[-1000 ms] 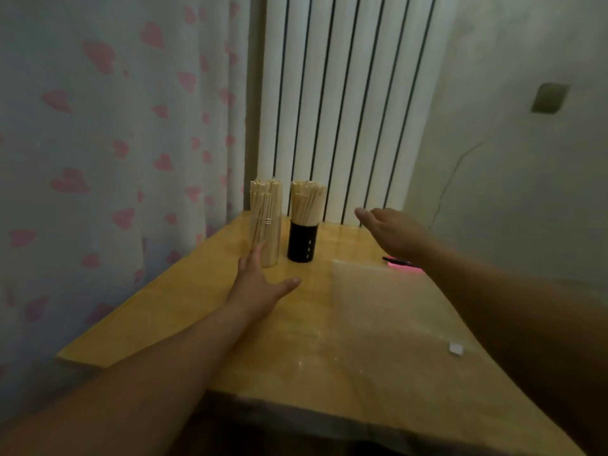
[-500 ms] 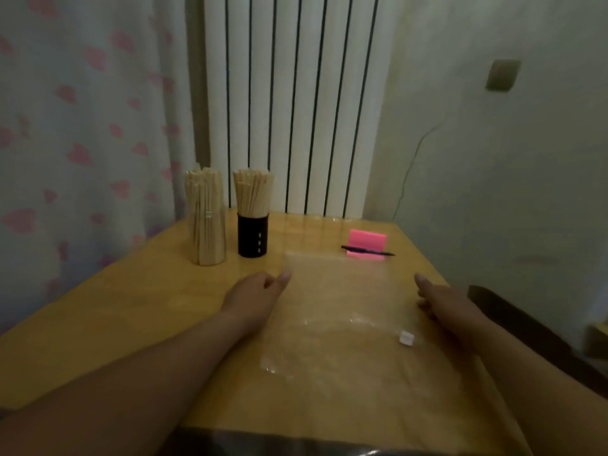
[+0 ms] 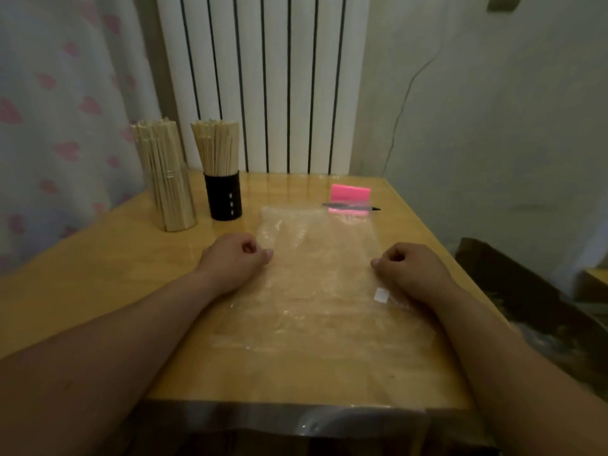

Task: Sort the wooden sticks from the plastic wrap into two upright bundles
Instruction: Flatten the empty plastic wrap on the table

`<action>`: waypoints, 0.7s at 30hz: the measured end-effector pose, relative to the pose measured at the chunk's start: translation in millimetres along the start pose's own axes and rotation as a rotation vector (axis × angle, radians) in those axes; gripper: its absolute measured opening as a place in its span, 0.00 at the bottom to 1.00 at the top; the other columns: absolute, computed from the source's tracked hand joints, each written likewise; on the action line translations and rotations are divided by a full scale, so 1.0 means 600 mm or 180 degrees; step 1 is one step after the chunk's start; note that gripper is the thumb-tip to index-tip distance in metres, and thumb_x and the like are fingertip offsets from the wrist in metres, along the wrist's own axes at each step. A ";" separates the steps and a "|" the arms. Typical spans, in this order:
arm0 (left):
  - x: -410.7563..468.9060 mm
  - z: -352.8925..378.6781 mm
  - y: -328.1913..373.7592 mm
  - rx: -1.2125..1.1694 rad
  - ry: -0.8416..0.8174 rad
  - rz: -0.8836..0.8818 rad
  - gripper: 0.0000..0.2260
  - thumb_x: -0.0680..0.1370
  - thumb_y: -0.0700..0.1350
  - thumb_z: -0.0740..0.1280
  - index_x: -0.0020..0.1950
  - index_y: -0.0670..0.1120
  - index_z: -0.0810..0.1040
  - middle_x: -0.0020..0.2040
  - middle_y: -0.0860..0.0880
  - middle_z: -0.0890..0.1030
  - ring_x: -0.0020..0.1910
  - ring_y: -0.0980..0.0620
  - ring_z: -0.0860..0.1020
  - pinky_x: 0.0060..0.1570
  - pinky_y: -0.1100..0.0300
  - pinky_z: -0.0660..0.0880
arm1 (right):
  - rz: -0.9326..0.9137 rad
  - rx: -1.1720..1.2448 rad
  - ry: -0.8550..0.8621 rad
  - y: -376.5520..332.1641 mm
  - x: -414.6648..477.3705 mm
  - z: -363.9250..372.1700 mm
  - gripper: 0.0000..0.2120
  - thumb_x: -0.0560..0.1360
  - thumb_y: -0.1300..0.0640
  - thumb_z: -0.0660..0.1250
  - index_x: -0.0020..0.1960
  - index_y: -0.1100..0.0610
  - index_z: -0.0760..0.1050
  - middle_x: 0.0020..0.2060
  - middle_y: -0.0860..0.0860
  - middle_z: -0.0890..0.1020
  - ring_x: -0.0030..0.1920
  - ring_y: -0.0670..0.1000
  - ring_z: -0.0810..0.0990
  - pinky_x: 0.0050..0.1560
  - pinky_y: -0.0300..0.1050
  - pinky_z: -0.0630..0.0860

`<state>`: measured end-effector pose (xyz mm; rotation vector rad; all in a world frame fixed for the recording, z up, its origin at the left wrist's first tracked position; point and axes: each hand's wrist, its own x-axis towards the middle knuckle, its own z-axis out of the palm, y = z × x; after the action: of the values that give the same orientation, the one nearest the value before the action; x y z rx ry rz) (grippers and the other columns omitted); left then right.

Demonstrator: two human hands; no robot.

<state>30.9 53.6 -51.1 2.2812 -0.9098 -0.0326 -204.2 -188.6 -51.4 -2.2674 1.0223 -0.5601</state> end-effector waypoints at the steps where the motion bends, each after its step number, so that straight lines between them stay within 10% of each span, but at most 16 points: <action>1: -0.007 0.000 0.002 -0.0131 0.0105 0.0130 0.13 0.80 0.58 0.72 0.42 0.50 0.79 0.41 0.52 0.82 0.45 0.51 0.80 0.49 0.50 0.78 | -0.0106 0.0019 0.0089 -0.002 -0.002 0.000 0.11 0.77 0.44 0.74 0.44 0.51 0.81 0.38 0.47 0.85 0.41 0.52 0.84 0.45 0.50 0.81; 5: -0.043 -0.005 0.042 -0.1076 0.0180 0.0106 0.07 0.85 0.45 0.68 0.51 0.43 0.74 0.43 0.45 0.85 0.36 0.58 0.82 0.39 0.57 0.77 | -0.0057 0.0944 0.0252 -0.009 -0.026 -0.008 0.04 0.82 0.59 0.69 0.52 0.60 0.76 0.39 0.51 0.86 0.33 0.48 0.82 0.34 0.42 0.77; 8: -0.063 -0.006 0.097 -0.1642 0.0192 0.0028 0.02 0.86 0.41 0.65 0.57 0.45 0.73 0.48 0.41 0.85 0.36 0.53 0.82 0.31 0.61 0.78 | 0.0156 0.1893 0.0261 -0.019 -0.059 -0.022 0.09 0.82 0.64 0.64 0.62 0.60 0.73 0.46 0.59 0.87 0.36 0.55 0.85 0.38 0.56 0.80; 12: -0.098 0.031 0.228 -0.2004 -0.0462 0.0915 0.10 0.85 0.38 0.66 0.64 0.47 0.77 0.55 0.40 0.84 0.39 0.51 0.83 0.37 0.59 0.80 | 0.0278 0.2787 -0.0060 -0.049 -0.129 -0.056 0.13 0.86 0.61 0.58 0.68 0.56 0.75 0.56 0.60 0.86 0.42 0.58 0.89 0.35 0.44 0.81; 16: -0.169 0.086 0.359 -0.1599 -0.1355 0.1832 0.14 0.86 0.43 0.65 0.71 0.51 0.80 0.61 0.53 0.85 0.54 0.60 0.84 0.56 0.59 0.81 | 0.0203 0.2894 -0.0151 -0.023 -0.202 -0.120 0.23 0.83 0.35 0.61 0.64 0.50 0.82 0.56 0.51 0.88 0.53 0.55 0.88 0.51 0.53 0.83; 21: -0.248 0.137 0.474 -0.1360 -0.1691 0.2344 0.13 0.82 0.38 0.69 0.65 0.47 0.84 0.57 0.53 0.87 0.57 0.55 0.83 0.63 0.53 0.79 | 0.0527 0.2729 0.0839 0.121 -0.308 -0.246 0.17 0.82 0.45 0.70 0.57 0.60 0.84 0.46 0.58 0.88 0.47 0.62 0.87 0.45 0.56 0.83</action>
<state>-273.5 -52.8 23.5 1.4536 -1.7736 -0.4743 -442.6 -134.0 -14.5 -1.3673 0.8467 -1.0099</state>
